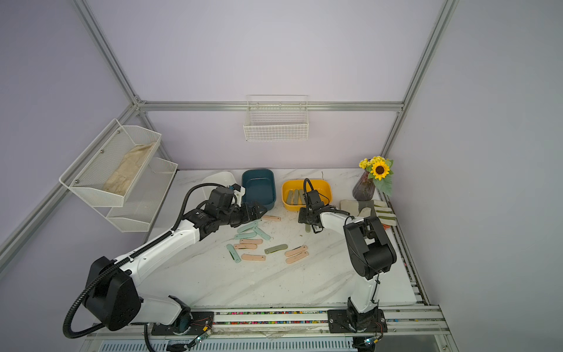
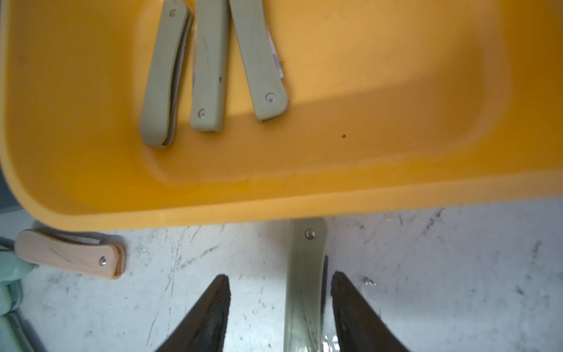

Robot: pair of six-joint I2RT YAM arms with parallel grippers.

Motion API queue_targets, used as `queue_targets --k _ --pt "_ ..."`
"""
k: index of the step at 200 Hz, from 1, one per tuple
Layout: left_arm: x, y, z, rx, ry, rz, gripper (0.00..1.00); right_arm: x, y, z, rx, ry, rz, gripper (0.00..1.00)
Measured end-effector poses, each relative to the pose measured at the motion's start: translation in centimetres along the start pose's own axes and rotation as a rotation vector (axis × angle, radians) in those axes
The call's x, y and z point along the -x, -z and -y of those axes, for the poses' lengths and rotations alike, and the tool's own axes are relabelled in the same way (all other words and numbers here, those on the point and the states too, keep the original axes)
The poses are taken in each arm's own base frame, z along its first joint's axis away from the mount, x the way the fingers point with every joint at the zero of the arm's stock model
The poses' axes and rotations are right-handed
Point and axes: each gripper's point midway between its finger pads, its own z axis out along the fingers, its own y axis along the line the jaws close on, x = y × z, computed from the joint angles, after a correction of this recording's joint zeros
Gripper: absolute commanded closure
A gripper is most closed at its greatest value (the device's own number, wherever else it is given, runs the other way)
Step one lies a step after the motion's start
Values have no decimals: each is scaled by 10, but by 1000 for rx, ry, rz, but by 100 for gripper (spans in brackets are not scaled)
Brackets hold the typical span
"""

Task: Place the fruit knives into the storage box by color
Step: Pick up the fruit knife from the center of the board.

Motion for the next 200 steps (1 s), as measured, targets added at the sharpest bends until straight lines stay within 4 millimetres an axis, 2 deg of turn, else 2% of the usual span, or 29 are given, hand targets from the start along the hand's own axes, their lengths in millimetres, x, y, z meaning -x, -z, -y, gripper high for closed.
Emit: queue_targets --k 46,106,200 --pt "0 0 0 -1 0 1 0 -16 -5 -4 -64 56 -26 46" --pt "0 0 0 -1 0 1 0 -19 -4 2 -103 56 -24 47" --pt "2 0 4 -17 -5 6 0 -26 -6 -5 -116 78 -24 57"
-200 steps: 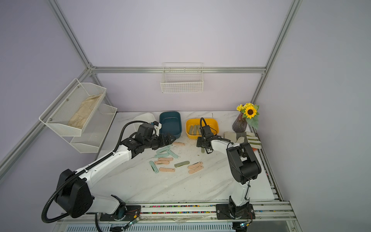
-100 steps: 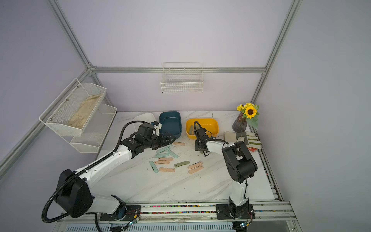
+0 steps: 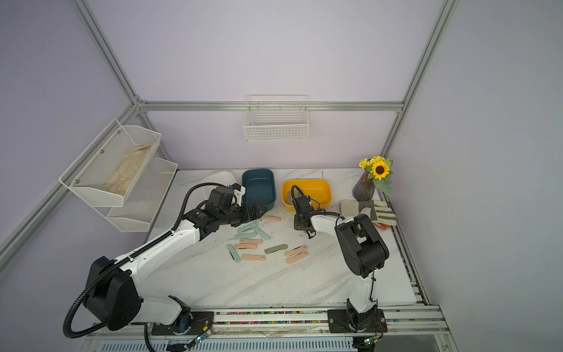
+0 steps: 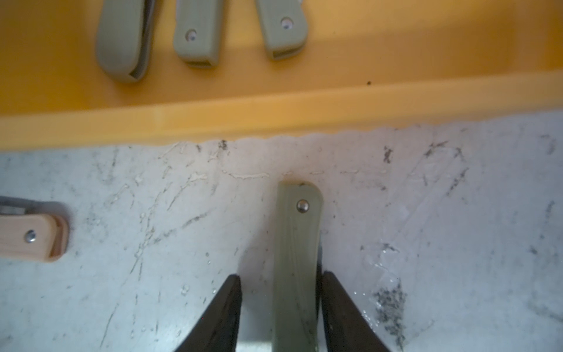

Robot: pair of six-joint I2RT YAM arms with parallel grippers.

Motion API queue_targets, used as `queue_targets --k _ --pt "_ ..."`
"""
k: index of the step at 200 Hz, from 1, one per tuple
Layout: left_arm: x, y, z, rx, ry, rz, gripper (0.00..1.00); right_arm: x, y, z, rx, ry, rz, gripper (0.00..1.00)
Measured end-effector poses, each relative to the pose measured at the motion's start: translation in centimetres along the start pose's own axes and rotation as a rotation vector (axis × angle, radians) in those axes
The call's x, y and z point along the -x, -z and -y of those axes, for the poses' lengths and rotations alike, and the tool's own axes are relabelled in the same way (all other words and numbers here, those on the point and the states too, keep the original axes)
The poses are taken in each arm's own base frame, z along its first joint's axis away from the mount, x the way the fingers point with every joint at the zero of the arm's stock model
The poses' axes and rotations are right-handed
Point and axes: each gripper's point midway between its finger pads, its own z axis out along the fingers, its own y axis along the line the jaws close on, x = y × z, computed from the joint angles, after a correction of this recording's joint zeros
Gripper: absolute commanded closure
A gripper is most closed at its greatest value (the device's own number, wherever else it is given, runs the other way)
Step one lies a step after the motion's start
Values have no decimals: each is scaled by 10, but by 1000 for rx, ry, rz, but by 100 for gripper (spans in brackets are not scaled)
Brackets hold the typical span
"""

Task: Place the fruit knives into the storage box by color
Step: Pick up the fruit knife from the center of the board.

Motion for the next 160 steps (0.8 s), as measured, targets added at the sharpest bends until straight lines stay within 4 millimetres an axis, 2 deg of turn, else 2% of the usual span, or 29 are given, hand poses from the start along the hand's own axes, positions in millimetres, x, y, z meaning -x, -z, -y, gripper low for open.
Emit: queue_targets --k 23,75,126,160 --pt "1 0 1 -4 -1 2 0 0 -1 2 -11 1 3 61" --pt "1 0 4 -17 -4 2 0 3 -3 2 -18 -3 14 79" --pt "2 0 5 -21 -5 5 0 2 0 -2 0 -1 9 80" --pt "2 -2 4 -21 -1 6 0 0 15 -8 53 -2 -2 81"
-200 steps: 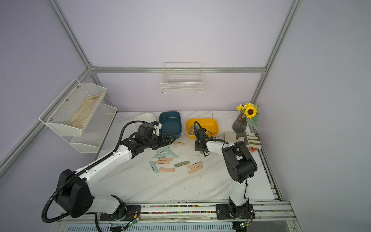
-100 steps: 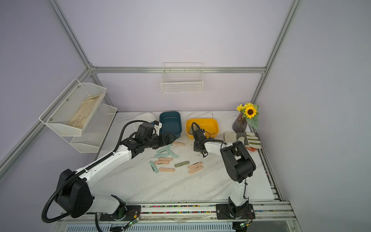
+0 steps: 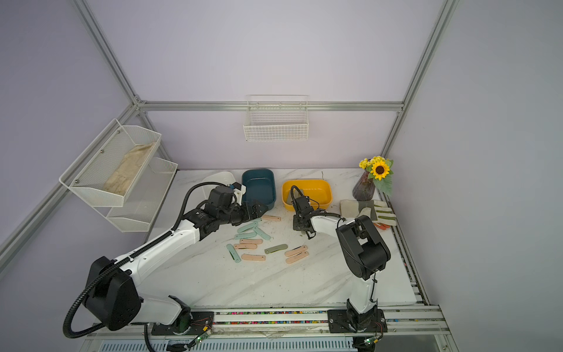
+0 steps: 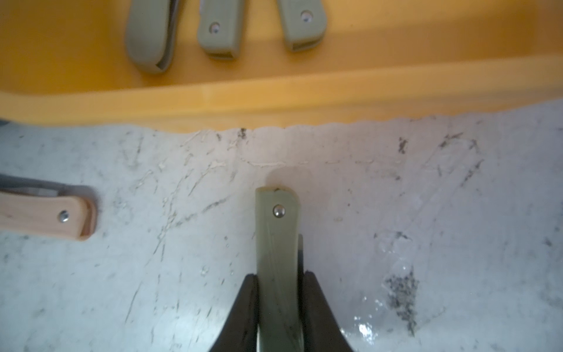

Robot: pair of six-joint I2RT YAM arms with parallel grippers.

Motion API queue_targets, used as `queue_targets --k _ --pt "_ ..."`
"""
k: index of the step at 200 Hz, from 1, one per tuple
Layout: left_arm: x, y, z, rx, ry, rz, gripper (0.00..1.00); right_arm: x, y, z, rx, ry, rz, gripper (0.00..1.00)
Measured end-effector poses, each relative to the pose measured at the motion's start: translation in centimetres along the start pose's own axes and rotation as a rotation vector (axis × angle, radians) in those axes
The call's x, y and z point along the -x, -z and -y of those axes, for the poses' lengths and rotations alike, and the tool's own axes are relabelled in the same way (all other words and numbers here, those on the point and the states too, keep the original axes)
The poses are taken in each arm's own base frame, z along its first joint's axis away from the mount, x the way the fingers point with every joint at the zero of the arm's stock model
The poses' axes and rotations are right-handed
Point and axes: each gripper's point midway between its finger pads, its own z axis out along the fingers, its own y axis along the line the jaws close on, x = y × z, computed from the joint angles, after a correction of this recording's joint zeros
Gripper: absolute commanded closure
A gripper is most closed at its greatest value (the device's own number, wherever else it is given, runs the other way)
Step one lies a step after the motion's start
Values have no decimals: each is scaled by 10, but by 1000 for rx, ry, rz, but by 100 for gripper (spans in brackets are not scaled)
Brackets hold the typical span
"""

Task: Place the fruit knives into the storage box by color
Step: Pick up the fruit knife from the center of the board, then place the fruit knife in the storage box.

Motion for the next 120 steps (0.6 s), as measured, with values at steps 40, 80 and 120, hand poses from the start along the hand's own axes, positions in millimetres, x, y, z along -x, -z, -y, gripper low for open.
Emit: queue_targets --k 40,80,120 --pt "-7 -16 -12 32 20 -35 0 19 35 -12 81 -13 65 81" --pt "-8 -29 -19 56 38 -61 0 33 65 -22 153 -21 114 81" --pt "15 -39 5 16 29 -34 0 51 83 -28 180 -31 149 81"
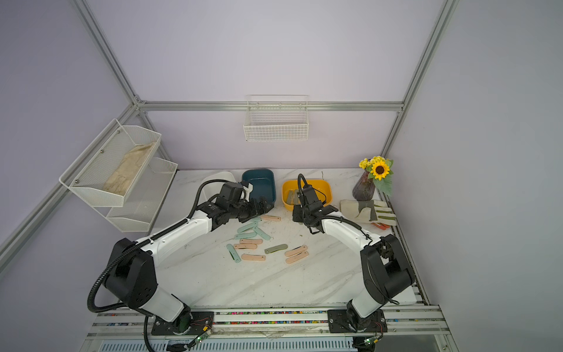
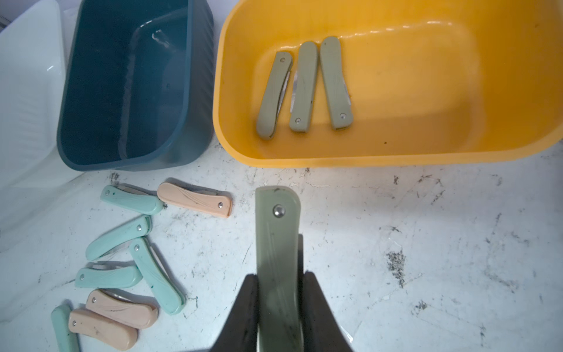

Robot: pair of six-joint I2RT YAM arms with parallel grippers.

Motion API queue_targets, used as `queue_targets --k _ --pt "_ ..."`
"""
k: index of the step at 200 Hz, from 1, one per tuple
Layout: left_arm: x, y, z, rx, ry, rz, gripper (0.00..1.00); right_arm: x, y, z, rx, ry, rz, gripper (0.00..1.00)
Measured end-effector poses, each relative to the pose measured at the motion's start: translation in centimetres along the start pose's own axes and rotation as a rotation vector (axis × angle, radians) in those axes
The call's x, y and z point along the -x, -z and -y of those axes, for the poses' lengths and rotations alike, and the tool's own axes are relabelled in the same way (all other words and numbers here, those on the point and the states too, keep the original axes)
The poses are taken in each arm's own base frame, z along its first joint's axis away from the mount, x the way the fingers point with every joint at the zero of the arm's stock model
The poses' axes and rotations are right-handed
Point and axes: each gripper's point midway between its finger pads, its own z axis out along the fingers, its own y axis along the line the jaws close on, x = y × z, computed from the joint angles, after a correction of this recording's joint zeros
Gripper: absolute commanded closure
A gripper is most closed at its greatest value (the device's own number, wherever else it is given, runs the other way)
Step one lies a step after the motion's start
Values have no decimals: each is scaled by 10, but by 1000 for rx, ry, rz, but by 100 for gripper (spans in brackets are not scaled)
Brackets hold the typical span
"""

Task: Place the fruit knives into the storage box by color
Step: Place the fruit knife in the storage box.

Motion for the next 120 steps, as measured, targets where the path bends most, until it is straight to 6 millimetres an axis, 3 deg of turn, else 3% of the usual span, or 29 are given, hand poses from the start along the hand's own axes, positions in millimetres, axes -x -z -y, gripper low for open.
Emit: queue_targets --k 35,61,88,120 --pt "16 -5 16 -33 -13 20 0 51 6 -7 17 -23 87 81" --pt "14 -15 12 -20 -20 -2 0 86 -7 6 -11 -35 132 82" --pt "13 -25 7 2 -32 -28 0 98 -35 26 -58 -26 125 82" --pt "13 -28 6 12 -48 -40 0 97 -69 48 -104 -18 88 82"
